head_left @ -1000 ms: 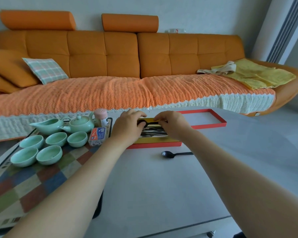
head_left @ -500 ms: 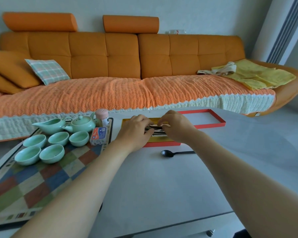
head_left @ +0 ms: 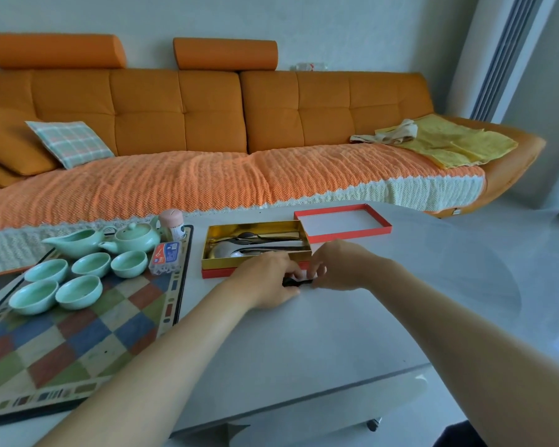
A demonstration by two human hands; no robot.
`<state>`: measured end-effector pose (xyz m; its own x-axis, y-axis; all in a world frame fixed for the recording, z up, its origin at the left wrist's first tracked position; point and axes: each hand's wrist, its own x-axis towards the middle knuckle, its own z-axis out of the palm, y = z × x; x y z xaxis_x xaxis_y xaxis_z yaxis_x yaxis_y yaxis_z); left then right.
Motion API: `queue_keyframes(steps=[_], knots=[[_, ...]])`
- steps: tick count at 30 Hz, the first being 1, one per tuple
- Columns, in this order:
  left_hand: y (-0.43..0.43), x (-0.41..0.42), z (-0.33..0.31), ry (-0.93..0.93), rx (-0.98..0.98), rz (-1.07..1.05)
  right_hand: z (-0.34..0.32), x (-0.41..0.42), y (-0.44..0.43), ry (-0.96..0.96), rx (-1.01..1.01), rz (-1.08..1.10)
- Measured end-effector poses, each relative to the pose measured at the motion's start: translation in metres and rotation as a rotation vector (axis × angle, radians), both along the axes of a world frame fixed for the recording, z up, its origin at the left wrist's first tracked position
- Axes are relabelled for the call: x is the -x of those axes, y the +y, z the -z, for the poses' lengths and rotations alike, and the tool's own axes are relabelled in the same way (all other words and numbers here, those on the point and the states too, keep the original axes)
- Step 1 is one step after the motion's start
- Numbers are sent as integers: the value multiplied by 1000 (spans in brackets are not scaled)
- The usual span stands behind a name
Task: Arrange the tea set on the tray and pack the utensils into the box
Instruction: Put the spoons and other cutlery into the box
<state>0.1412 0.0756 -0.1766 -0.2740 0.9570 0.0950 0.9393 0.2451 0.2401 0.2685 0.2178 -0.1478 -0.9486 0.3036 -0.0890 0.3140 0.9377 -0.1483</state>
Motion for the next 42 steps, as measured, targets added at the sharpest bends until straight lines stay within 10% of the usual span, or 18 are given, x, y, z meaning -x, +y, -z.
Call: queue_keyframes(steps=[7,17,24,34,42], knots=[[-2,11,-31,-245,63,-51,-5,9,0,83,43,8],[-10,65,-37,-550,-392,-300,-6,53,5,351,27,28],[-2,84,-8,-110,-431,-263,9,100,-3,374,-3,172],[-6,89,-3,25,111,-290,15,113,-2,385,85,198],[3,80,-8,41,54,-288,16,91,10,405,158,121]])
